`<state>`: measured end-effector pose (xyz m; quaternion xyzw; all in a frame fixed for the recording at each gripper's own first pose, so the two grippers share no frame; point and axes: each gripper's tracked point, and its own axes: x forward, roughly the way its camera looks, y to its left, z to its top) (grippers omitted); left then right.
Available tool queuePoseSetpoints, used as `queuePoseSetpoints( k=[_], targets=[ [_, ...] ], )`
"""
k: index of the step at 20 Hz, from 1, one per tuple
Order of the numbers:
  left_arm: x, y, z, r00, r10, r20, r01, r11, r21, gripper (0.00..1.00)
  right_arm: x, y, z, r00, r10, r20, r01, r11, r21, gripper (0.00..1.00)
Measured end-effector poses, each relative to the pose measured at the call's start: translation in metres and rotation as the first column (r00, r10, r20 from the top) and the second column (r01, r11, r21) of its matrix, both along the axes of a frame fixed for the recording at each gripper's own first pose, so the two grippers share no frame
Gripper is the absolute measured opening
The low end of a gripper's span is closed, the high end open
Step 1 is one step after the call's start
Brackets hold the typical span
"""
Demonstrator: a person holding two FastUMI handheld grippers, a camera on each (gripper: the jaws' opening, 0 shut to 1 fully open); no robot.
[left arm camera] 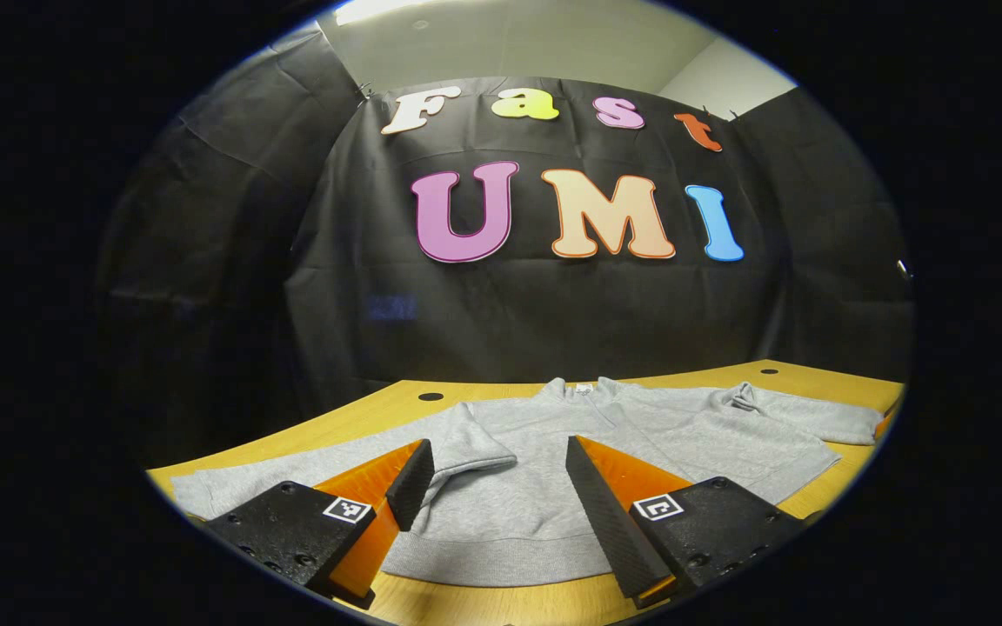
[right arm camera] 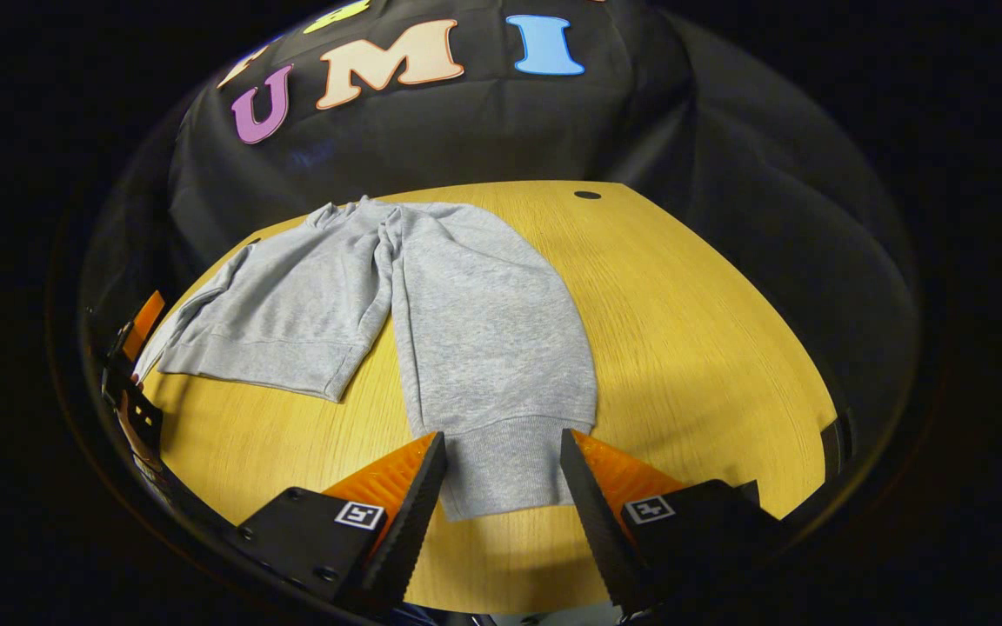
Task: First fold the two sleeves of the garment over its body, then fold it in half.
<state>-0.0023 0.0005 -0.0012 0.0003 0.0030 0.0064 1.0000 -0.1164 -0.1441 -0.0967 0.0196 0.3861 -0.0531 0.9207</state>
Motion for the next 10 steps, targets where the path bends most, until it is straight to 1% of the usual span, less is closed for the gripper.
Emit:
queuePoseSetpoints(
  k=[1,2,6,7,8,9,10],
  targets=[
    [0.0,0.0,0.0,1.0,0.0,0.0,0.0,1.0,0.0,0.93,0.0,0.001,0.001,1.0,0.004,0.003,-0.004,1.0,0.001,0.63],
    [0.0,0.0,0.0,1.0,0.0,0.001,0.0,1.0,0.0,0.93,-0.001,0.001,0.0,1.0,0.008,-0.001,-0.008,1.0,0.0,0.58],
    [0.001,0.0,0.001,1.0,-0.001,0.001,0.001,1.0,0.0,0.93,-0.003,0.003,-0.002,1.0,0.015,-0.019,-0.015,1.0,-0.009,0.58],
    [0.0,0.0,0.0,1.0,-0.001,0.001,0.001,1.0,0.0,0.93,-0.002,0.01,0.0,0.999,0.035,-0.018,-0.034,0.999,0.016,0.58],
    [0.0,0.0,0.0,1.0,-0.001,0.001,0.001,1.0,0.0,0.93,-0.002,0.015,-0.002,0.999,0.038,-0.021,-0.037,0.999,0.037,0.4],
    [-0.001,0.0,-0.001,1.0,-0.001,0.001,0.001,1.0,0.0,0.93,-0.001,0.015,0.0,0.999,0.039,-0.014,-0.038,0.999,0.034,0.23],
    [-0.001,0.0,-0.001,1.0,-0.001,0.001,0.001,1.0,-0.001,0.93,-0.002,0.015,-0.002,0.999,0.04,-0.023,-0.039,0.999,0.032,0.25]
  ],
)
